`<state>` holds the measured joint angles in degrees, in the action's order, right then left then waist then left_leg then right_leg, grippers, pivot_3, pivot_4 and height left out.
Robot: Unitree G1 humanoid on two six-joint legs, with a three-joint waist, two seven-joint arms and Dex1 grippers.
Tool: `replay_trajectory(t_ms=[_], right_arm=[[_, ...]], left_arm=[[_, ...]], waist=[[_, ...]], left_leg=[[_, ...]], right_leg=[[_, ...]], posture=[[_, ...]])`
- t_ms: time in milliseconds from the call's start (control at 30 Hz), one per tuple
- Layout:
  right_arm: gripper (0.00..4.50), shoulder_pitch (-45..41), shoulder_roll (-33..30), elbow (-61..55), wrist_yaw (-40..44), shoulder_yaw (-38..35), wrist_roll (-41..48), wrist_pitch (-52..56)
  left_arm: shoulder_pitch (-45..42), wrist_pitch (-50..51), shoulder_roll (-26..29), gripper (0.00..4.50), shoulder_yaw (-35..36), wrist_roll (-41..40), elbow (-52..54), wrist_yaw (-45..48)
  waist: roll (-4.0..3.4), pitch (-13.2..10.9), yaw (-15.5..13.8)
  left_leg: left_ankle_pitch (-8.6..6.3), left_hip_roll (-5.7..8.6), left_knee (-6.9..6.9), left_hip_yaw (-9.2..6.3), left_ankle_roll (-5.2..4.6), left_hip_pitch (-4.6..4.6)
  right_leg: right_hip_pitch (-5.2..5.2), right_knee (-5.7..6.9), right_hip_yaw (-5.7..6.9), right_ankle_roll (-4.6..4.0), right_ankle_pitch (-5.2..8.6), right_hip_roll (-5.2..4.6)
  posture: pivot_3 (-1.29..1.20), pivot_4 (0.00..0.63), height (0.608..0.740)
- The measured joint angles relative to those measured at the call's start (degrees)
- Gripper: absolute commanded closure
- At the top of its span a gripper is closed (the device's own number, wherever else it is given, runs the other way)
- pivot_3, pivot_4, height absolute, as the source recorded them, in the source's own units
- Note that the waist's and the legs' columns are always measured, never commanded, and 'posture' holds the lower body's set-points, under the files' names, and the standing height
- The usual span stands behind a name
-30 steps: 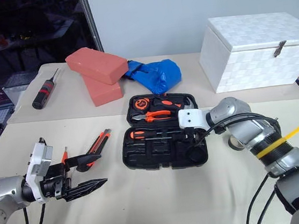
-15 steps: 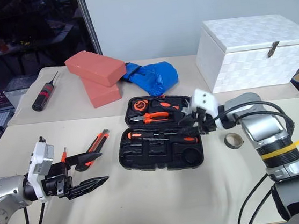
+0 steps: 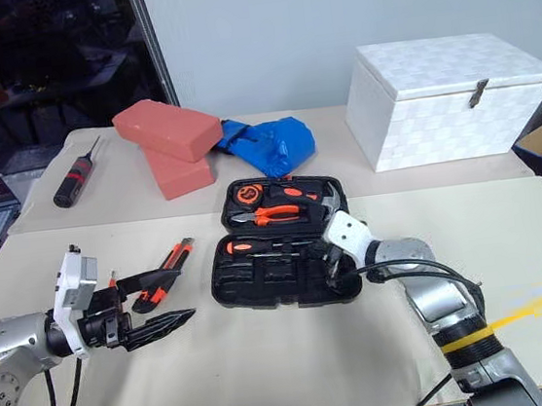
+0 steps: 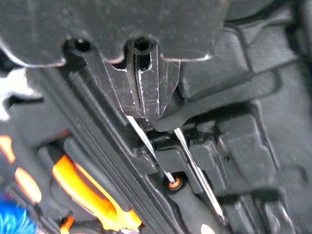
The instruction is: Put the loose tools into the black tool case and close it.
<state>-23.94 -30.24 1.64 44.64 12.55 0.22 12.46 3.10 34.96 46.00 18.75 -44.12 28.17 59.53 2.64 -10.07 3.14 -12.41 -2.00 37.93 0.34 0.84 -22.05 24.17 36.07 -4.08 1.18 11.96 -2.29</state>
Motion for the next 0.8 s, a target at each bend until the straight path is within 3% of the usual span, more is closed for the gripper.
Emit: replay_trajectory(t_ms=[133, 200, 267, 433, 600, 700, 800], right_arm=[[4.44, 2.8, 0.9, -4.4, 0.4, -3.0, 4.5, 1.8], [3.88, 3.8, 0.8, -10.5, 2.6, -5.9, 11.7, 6.4], [3.35, 5.0, -3.6, -18.6, 7.4, -9.2, 19.8, 11.2], [1.73, 6.2, -12.5, -30.4, 16.5, -14.6, 34.1, 18.3], [0.02, 6.8, -17.4, -32.0, 22.7, -18.5, 38.3, 17.7], [0.02, 6.2, -17.4, -30.4, 23.5, -17.5, 37.7, 16.2], [0.0, 4.9, -17.2, -29.7, 23.4, -17.1, 36.8, 15.2]], left_arm=[[1.9, 0.2, -2.7, 0.14, 3.5, 0.0, 0.0, -5.5], [2.3, 0.8, -5.4, 0.14, 5.5, 0.3, -0.4, -11.9], [2.5, 3.4, -7.7, 0.14, 7.7, 0.5, -0.4, -19.2], [1.6, 15.1, -9.5, 0.14, 11.9, 2.6, -0.7, -38.7], [0.1, 26.6, -13.0, 0.14, 13.0, 3.7, 2.6, -52.9], [0.1, 31.6, -13.7, 0.14, 13.1, 4.8, 2.9, -57.1], [0.7, 32.6, -14.5, 1.4, 12.1, 6.4, 2.9, -58.5]], waist=[[-0.06, -0.1, -0.1], [-0.1, -0.1, -0.1], [-0.15, -0.1, -0.5], [0.07, -0.1, -0.7], [0.28, -0.1, -0.9], [0.28, -0.1, -0.6], [0.27, -0.1, -0.7]], left_leg=[[0.01, -0.01, 0.0, -0.04, -0.01, -0.11], [0.01, -0.01, 0.0, -0.06, -0.01, -0.18], [0.0, -0.01, -0.01, -0.11, -0.01, -0.24], [-0.02, 0.05, -0.14, -0.2, -0.01, -0.31], [-0.02, 0.11, -0.12, -0.19, -0.01, -0.24], [-0.02, 0.11, -0.13, -0.14, 0.0, -0.23], [-0.02, 0.11, -0.13, -0.16, 0.0, -0.25]], right_leg=[[0.12, 0.04, -0.01, 0.0, 0.0, -0.01], [0.15, 0.09, 0.0, 0.05, -0.04, 0.0], [0.16, 0.06, 0.03, 0.47, -0.17, -0.01], [0.16, -0.06, 0.14, 0.48, -0.11, -0.08], [0.07, -0.13, 0.15, 0.35, 0.0, -0.14], [0.11, -0.09, 0.11, 0.16, 0.08, -0.14], [0.14, -0.09, 0.13, 0.13, 0.07, -0.14]], posture=[[0.0, 0.15, 0.74], [0.0, 0.15, 0.74], [0.0, 0.15, 0.74], [0.0, 0.15, 0.74], [0.0, 0.15, 0.74], [0.0, 0.15, 0.74], [0.0, 0.15, 0.74]])
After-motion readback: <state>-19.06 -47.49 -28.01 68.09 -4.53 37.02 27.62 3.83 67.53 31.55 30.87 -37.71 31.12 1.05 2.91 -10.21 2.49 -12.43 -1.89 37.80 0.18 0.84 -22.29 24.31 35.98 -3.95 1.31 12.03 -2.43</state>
